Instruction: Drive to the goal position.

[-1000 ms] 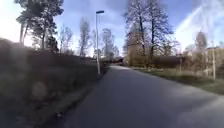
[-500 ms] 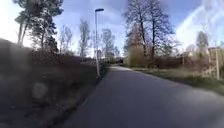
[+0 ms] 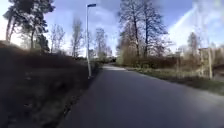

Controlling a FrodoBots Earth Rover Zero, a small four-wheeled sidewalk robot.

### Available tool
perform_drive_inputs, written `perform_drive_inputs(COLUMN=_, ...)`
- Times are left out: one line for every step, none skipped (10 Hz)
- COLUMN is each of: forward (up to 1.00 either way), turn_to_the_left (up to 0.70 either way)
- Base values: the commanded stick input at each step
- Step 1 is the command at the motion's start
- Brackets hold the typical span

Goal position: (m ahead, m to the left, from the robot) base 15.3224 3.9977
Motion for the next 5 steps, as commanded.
perform_drive_inputs(forward=1.0, turn_to_the_left=0.0)
perform_drive_inputs(forward=1.0, turn_to_the_left=0.0)
perform_drive_inputs(forward=1.0, turn_to_the_left=0.0)
perform_drive_inputs(forward=1.0, turn_to_the_left=0.0)
perform_drive_inputs(forward=1.0, turn_to_the_left=0.0)
